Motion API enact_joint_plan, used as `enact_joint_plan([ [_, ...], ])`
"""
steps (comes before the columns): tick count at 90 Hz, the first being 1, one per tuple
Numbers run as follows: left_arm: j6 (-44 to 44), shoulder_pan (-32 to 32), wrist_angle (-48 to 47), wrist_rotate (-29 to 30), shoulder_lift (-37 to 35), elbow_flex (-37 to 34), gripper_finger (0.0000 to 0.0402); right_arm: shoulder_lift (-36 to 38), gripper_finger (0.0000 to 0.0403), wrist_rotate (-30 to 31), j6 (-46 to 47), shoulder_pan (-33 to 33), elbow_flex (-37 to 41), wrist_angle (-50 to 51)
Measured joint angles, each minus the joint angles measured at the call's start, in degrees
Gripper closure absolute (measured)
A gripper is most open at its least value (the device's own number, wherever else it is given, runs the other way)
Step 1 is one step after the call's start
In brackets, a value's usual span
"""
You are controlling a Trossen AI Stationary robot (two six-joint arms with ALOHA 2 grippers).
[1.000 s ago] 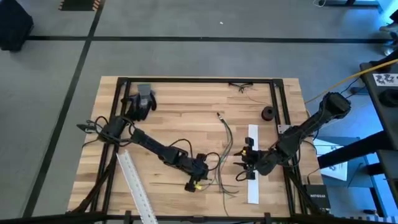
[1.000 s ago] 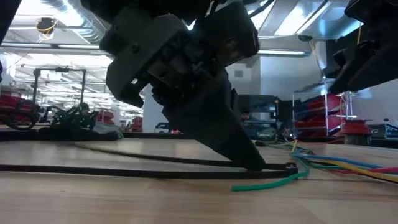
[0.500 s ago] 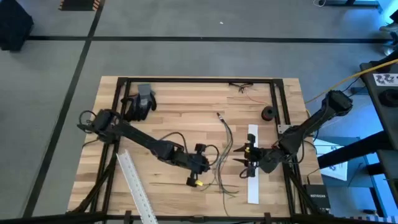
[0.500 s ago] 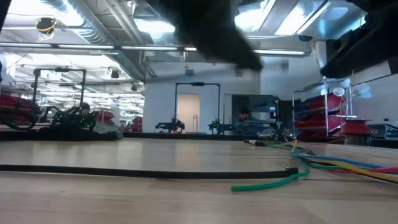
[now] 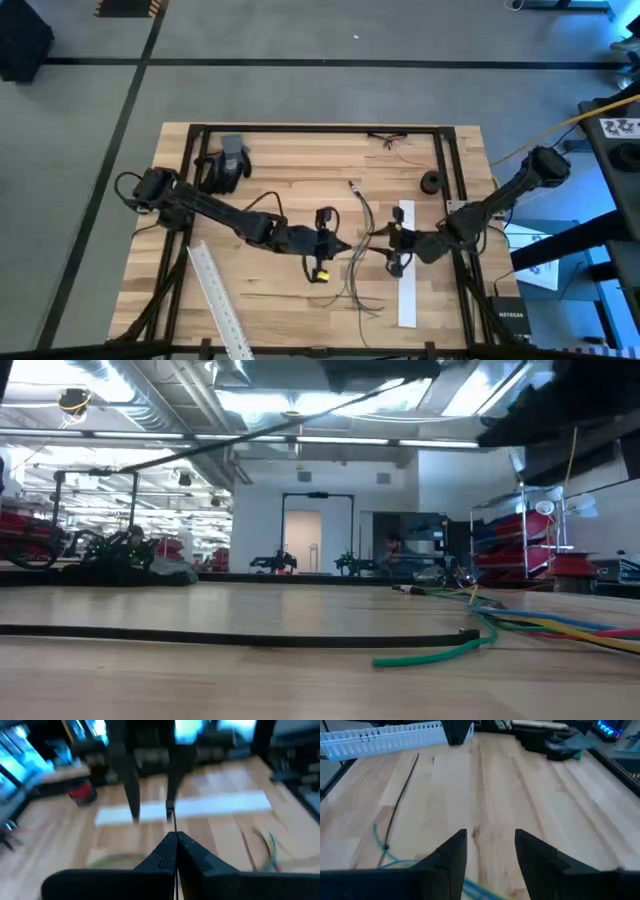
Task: Ziptie cables
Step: Wrap the top black zip tie on the colored cables
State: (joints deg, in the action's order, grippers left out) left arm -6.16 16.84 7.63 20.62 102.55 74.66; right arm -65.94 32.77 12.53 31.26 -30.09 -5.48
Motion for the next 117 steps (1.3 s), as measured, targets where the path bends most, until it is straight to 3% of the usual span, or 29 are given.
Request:
enact_joint_plan([
  [21, -2.47, -2.78, 21.9, 0.13, 0.28, -5.84, 0.0401, -2.47, 0.0244, -4.57, -6.8, -5.86, 0.52, -10.92],
  [45, -2.63, -4.12, 39.29, -0.03, 0.21, -11.05, 0.0401, -6.33, 0.0244, -9.48, -9.4, -13.0, 4.52, -32.92],
  [58, -2.84, -4.8, 39.98, -0.03, 0.21, -11.41, 0.0401, -10.44, 0.0244, -18.27, -10.44, -16.56, 4.52, -41.62],
  [72, -2.83, -5.67, 40.21, -0.04, 0.21, -11.41, 0.0401, -14.3, 0.0244, -23.55, -10.51, -19.14, 4.52, -47.93],
  [91, -3.17, -6.63, 40.15, -0.04, 0.21, -11.41, 0.0401, -16.28, 0.0247, -26.0, -11.53, -21.4, 4.48, -54.69],
  [101, -4.96, -6.86, 39.5, -0.03, -0.03, -11.41, 0.0401, -16.4, 0.0282, -26.39, -11.57, -22.54, 4.48, -54.25],
  [117, -6.93, -7.45, 39.47, -0.03, -0.14, -11.41, 0.0401, -16.38, 0.0389, -29.86, -14.14, -23.85, 2.2, -53.49],
])
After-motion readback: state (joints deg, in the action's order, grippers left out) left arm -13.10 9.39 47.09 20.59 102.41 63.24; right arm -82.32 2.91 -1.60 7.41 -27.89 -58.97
